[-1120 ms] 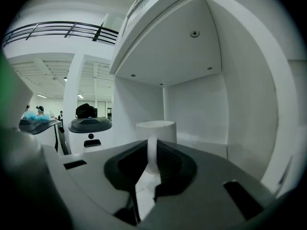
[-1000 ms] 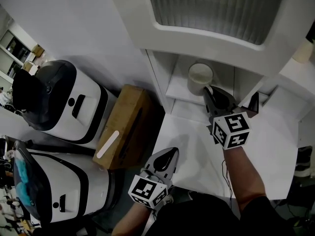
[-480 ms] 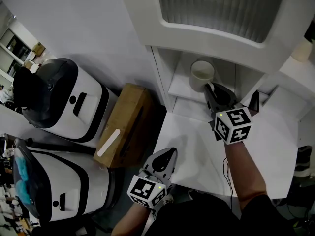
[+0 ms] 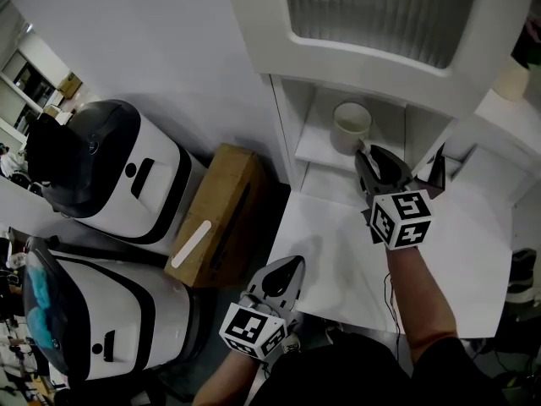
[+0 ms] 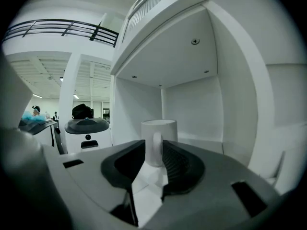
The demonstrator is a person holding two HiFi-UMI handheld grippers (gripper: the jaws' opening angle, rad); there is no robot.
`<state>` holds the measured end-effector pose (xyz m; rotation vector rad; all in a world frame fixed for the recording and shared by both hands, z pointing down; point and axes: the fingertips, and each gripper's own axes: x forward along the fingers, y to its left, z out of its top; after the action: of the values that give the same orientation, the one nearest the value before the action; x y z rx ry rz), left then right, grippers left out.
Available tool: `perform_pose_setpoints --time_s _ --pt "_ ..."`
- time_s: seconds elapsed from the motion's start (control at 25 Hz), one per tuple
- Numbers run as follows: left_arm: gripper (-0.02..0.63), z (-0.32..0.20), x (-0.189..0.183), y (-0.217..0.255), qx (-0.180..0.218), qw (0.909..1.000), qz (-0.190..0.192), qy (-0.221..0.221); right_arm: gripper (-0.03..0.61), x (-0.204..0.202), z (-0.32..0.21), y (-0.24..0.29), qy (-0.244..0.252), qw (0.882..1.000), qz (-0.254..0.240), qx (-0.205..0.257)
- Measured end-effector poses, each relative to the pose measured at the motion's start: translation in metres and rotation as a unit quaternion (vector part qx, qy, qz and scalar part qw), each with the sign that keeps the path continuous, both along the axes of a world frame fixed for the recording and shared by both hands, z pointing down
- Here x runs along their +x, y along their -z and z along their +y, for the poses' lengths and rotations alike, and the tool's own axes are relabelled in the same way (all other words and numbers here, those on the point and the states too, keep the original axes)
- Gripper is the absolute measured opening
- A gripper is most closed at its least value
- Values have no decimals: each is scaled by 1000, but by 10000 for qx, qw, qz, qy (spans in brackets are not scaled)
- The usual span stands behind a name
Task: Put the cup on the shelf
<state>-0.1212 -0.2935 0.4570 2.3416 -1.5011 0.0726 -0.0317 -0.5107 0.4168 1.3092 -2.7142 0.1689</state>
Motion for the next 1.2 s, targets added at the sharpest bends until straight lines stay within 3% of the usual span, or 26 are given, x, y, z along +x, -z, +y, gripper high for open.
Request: perform_pose_setpoints --time_s 0.32,0.64,1.2 --pt "5 17 -2 6 84 9999 4 -97 87 14 28 9 -200 9997 -91 94" --pt "5 42 0 13 139 9994 -22 -317 16 10 79 9 191 9998 -92 24" --pt "5 92 4 24 292 9973 -16 -671 11 -3 180 6 476 9982 -290 -215"
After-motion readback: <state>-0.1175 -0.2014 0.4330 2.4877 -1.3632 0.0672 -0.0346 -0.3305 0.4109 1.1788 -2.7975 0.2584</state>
